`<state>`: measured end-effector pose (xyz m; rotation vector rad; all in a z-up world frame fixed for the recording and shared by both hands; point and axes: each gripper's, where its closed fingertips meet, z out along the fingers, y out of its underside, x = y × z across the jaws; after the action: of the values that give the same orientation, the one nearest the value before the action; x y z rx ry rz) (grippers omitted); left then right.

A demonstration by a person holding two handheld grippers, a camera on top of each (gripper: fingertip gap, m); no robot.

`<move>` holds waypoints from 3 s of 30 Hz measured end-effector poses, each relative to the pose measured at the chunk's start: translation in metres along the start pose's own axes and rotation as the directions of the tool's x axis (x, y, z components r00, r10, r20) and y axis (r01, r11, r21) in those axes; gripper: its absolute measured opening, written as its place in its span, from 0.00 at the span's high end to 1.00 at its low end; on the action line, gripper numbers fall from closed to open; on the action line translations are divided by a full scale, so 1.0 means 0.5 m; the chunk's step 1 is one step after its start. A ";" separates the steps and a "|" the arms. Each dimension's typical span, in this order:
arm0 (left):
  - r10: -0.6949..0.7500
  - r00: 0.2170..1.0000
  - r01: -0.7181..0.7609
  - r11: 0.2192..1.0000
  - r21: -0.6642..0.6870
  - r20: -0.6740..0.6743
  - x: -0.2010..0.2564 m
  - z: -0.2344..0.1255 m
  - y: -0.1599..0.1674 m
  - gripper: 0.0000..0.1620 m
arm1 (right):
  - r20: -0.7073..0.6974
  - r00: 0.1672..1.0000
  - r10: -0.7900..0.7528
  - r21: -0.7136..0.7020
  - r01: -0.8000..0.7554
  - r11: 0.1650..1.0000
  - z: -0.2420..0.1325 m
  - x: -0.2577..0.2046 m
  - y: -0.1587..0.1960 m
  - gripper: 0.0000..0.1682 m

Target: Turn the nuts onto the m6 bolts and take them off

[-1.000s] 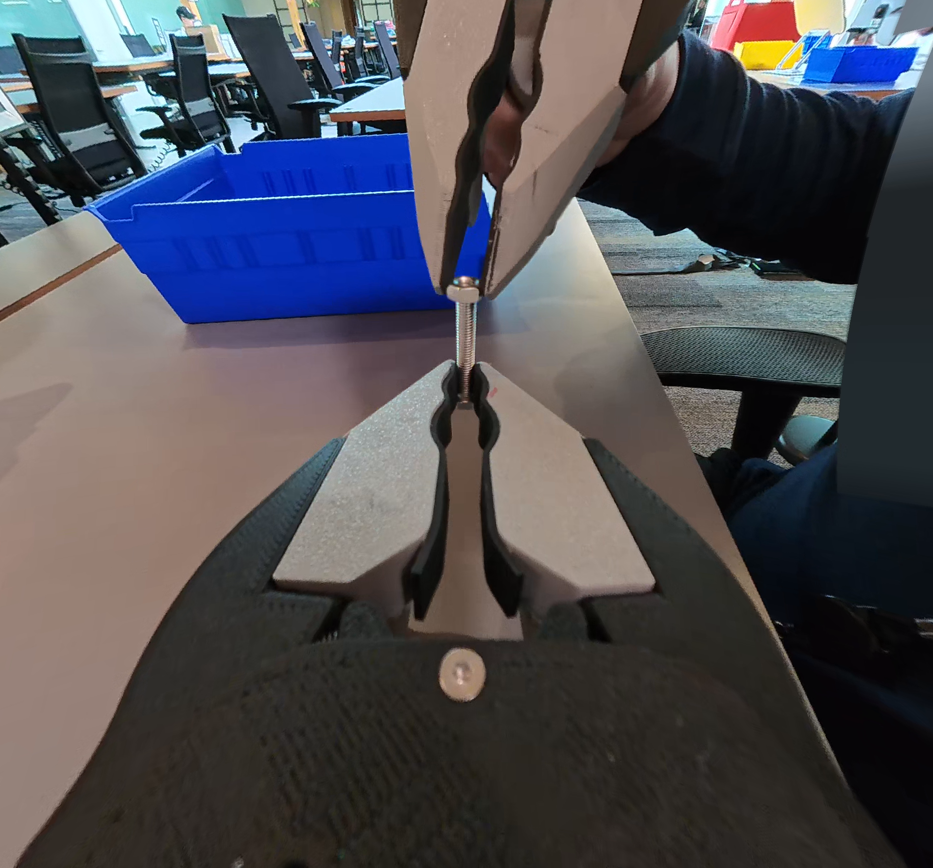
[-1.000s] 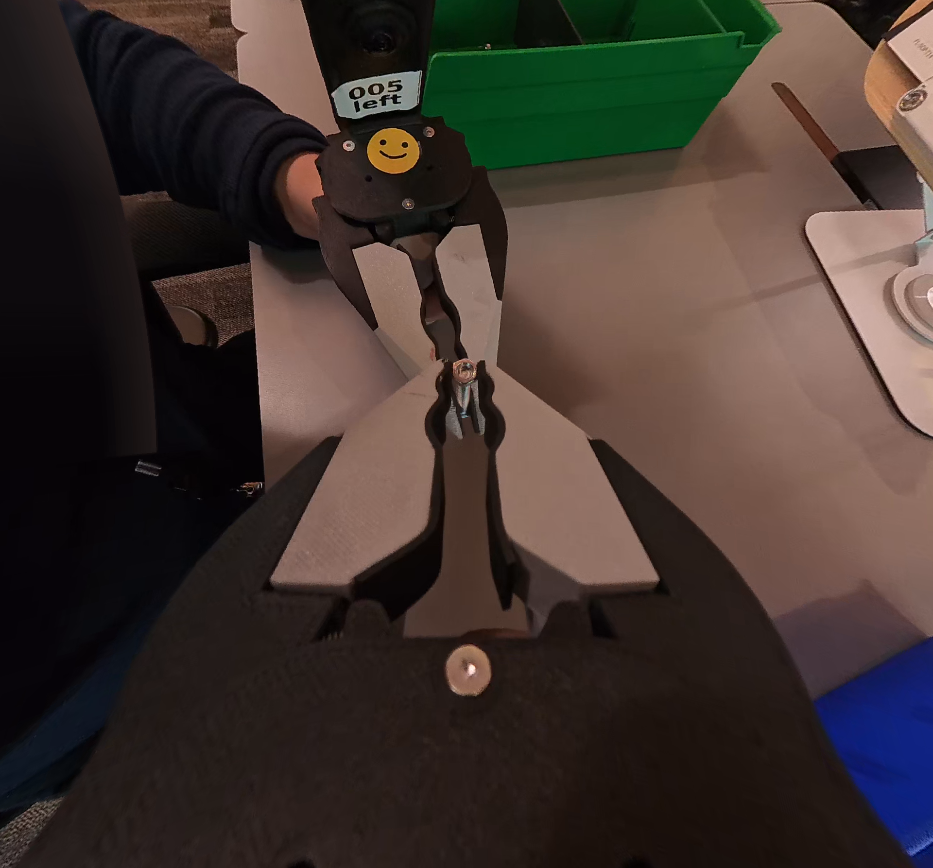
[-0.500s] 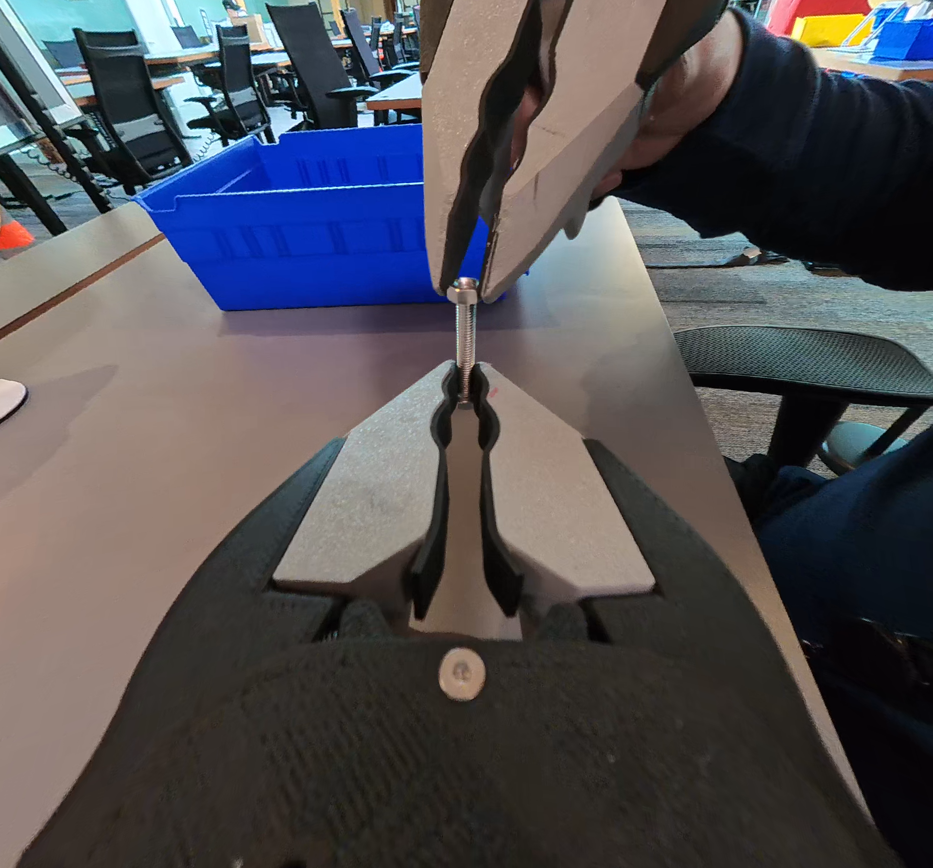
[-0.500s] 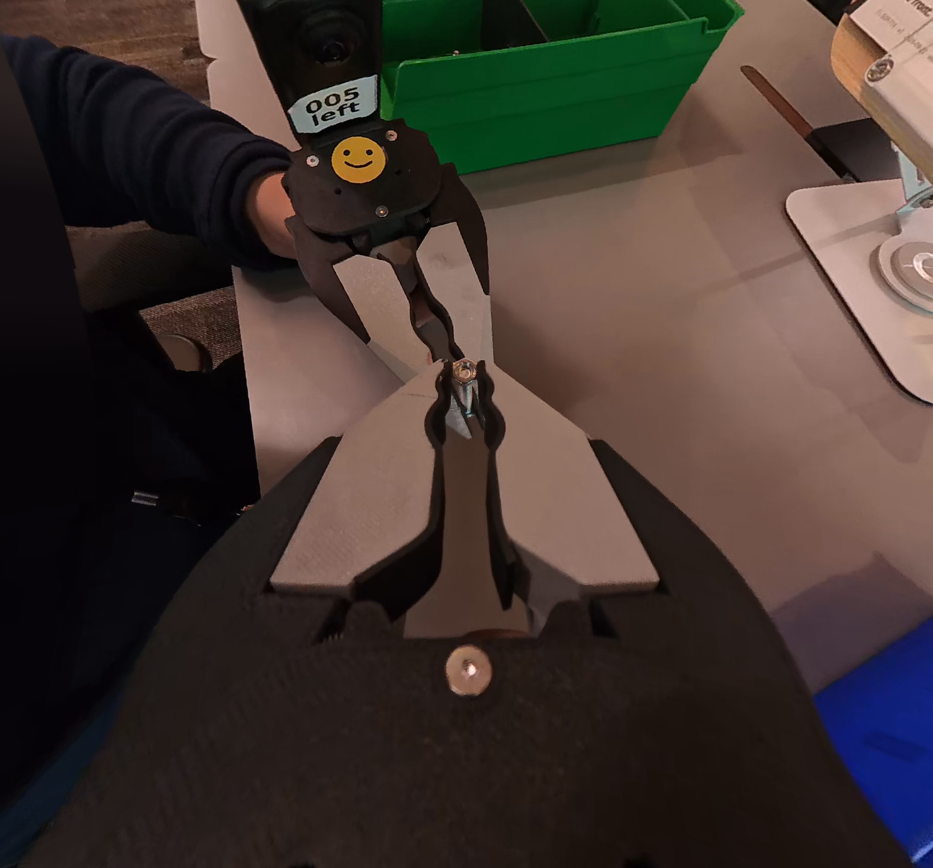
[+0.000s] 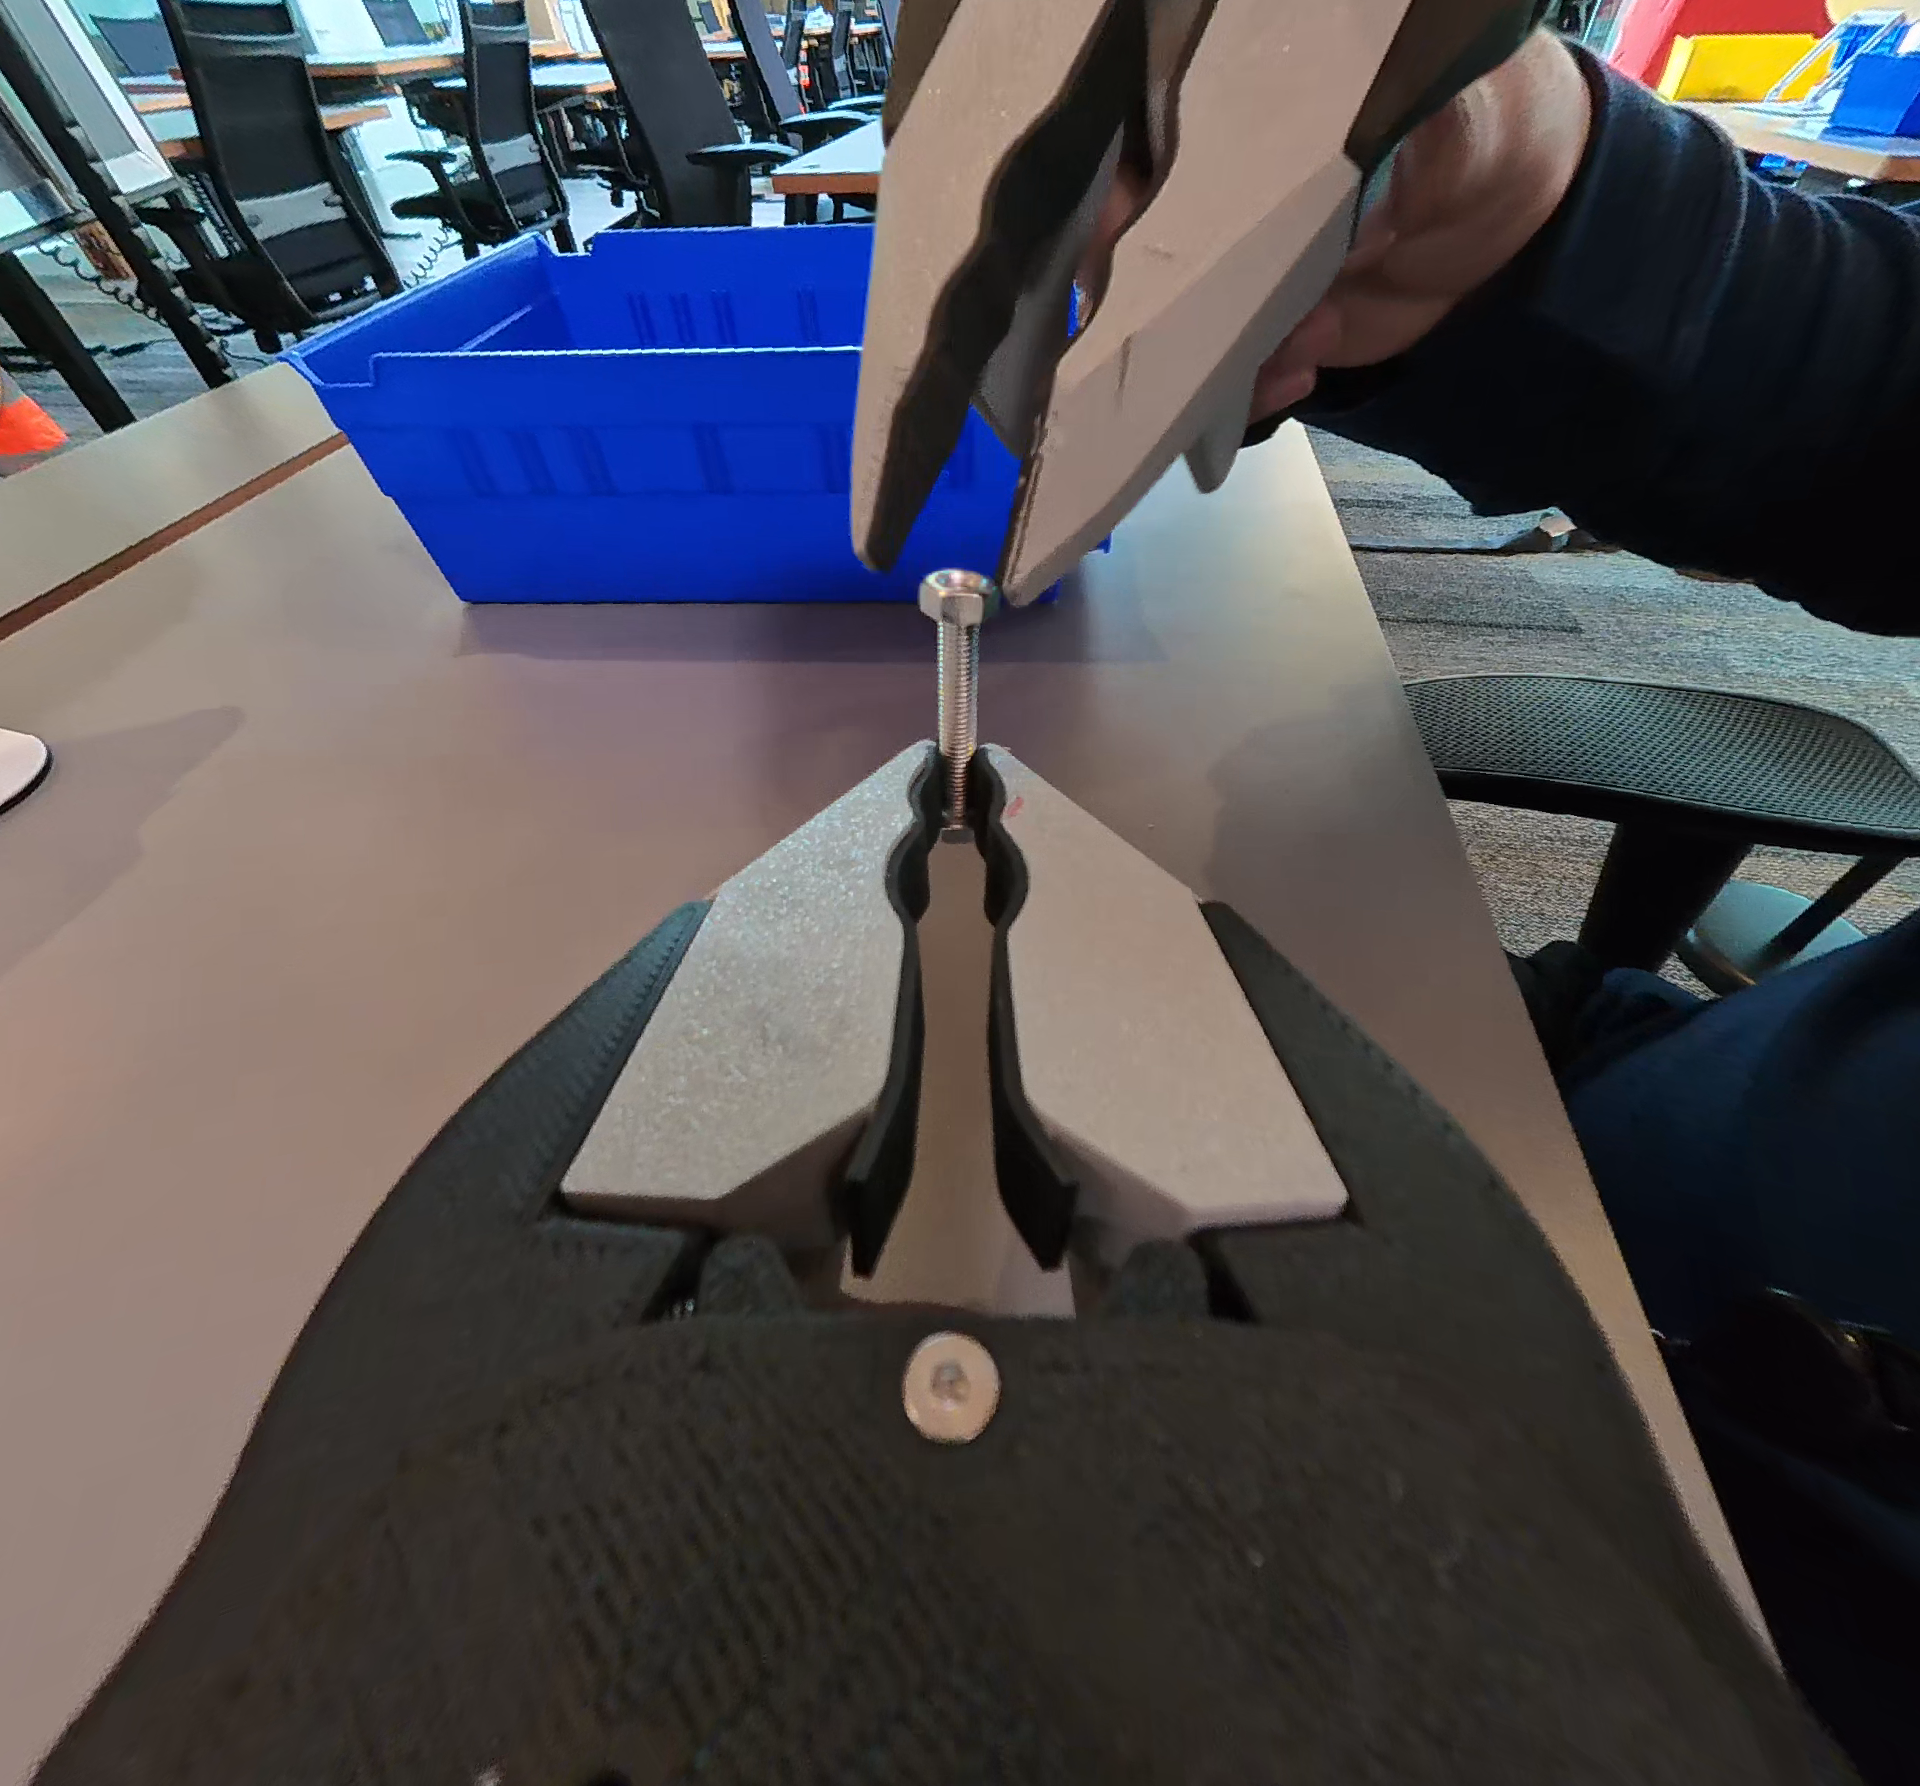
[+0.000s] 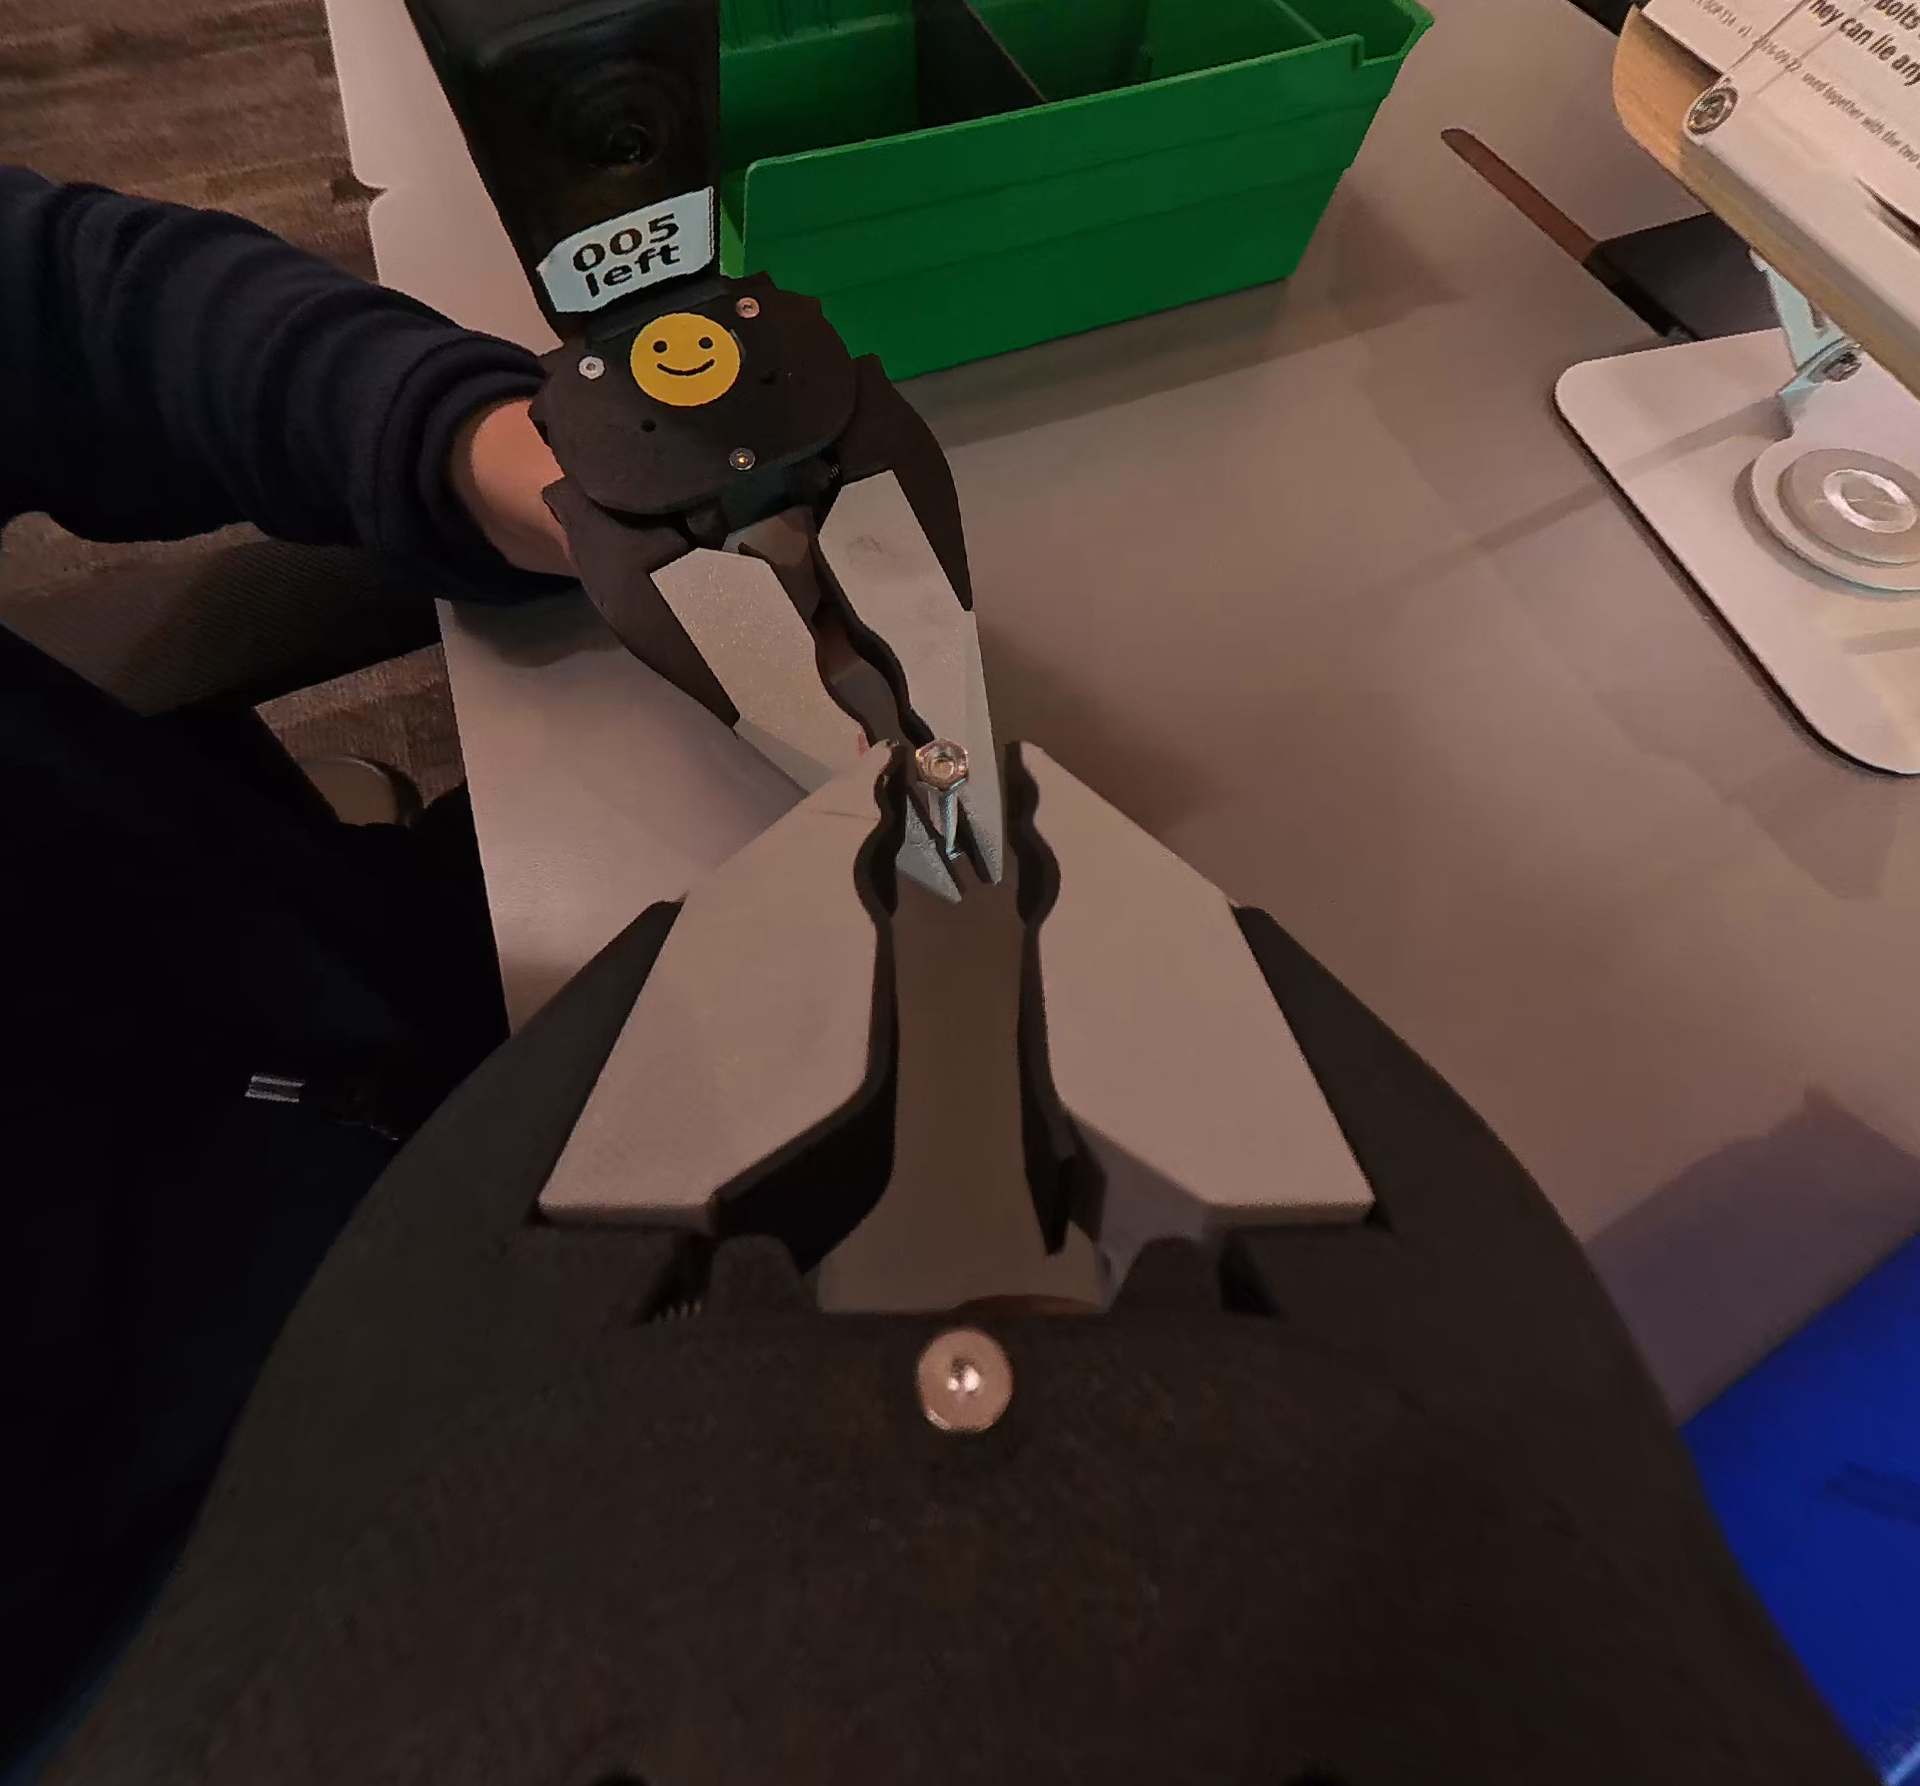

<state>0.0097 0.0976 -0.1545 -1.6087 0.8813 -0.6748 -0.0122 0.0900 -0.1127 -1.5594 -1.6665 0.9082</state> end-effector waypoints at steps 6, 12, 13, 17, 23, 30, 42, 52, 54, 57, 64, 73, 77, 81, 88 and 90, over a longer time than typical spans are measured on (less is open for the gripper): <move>-0.007 1.000 0.007 1.000 0.009 0.004 -0.004 -0.002 -0.002 0.98 | 0.029 0.999 0.045 0.086 -0.047 0.995 -0.019 0.000 -0.003 0.88; -0.020 1.000 0.020 1.000 0.016 0.004 -0.006 -0.002 -0.003 0.98 | 0.039 0.996 0.076 0.151 -0.081 0.985 -0.023 -0.007 0.006 0.89; -0.021 1.000 0.021 1.000 0.016 0.001 -0.005 -0.002 -0.004 0.98 | 0.037 0.996 0.078 0.156 -0.083 0.984 -0.023 -0.008 0.006 0.89; -0.019 1.000 0.019 1.000 0.011 -0.008 -0.001 0.000 -0.002 0.98 | 0.015 0.997 0.072 0.149 -0.074 0.986 -0.015 -0.001 0.006 0.89; -0.026 1.000 0.027 0.999 0.017 -0.012 -0.001 -0.002 -0.004 0.98 | 0.017 0.999 -0.046 0.119 0.044 0.992 -0.015 -0.007 -0.004 0.95; -0.032 0.999 0.033 0.999 0.028 -0.038 0.007 -0.002 -0.009 0.98 | 0.044 0.991 -0.123 0.135 0.116 0.984 -0.022 -0.009 -0.012 0.93; -0.024 0.999 0.025 0.999 0.028 -0.033 0.007 -0.002 -0.010 0.98 | 0.040 0.996 -0.082 0.119 0.077 0.990 -0.005 -0.013 -0.009 0.92; -0.009 1.000 0.009 1.000 0.007 0.000 0.000 -0.001 -0.004 0.98 | -0.030 0.991 -0.133 0.029 0.134 0.991 0.002 -0.008 0.000 0.96; 0.006 1.000 -0.005 1.000 -0.005 0.022 -0.004 0.000 -0.001 0.98 | -0.045 0.989 -0.139 -0.011 0.139 0.990 0.004 -0.005 0.003 0.96; 0.016 0.999 -0.015 1.000 -0.026 0.044 -0.009 0.000 0.003 0.98 | -0.065 0.988 -0.139 -0.071 0.134 0.988 0.008 -0.003 0.005 0.96; 0.026 0.997 -0.022 0.999 -0.043 0.077 -0.018 -0.001 0.008 0.98 | -0.058 0.998 -0.008 -0.067 0.004 0.998 0.014 0.004 0.007 0.96; -0.004 0.997 0.007 0.999 -0.047 0.075 -0.021 0.000 0.012 0.98 | -0.100 0.995 0.027 -0.064 -0.034 0.997 0.017 0.010 0.010 0.96; -0.035 0.997 0.037 0.999 -0.026 0.062 -0.023 -0.002 0.007 0.98 | -0.095 0.995 0.035 -0.028 -0.038 0.999 0.008 0.011 0.001 0.87; -0.073 0.997 0.073 0.997 0.008 0.023 -0.017 -0.005 -0.001 0.98 | -0.103 0.994 0.028 0.049 -0.023 0.999 -0.015 0.018 -0.008 0.88; -0.084 0.996 0.085 0.995 0.043 -0.032 -0.003 -0.006 -0.012 0.98 | 0.028 0.997 0.072 0.234 -0.076 0.969 -0.029 0.003 -0.018 0.88; -0.078 0.996 0.080 0.996 0.041 -0.036 -0.001 -0.005 -0.011 0.98 | 0.057 0.994 0.088 0.252 -0.100 0.963 -0.028 0.002 -0.018 0.90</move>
<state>0.0083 0.0972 -0.1484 -1.6051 0.8262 -0.7734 -0.0050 0.0912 -0.0978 -1.4609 -1.4502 1.1664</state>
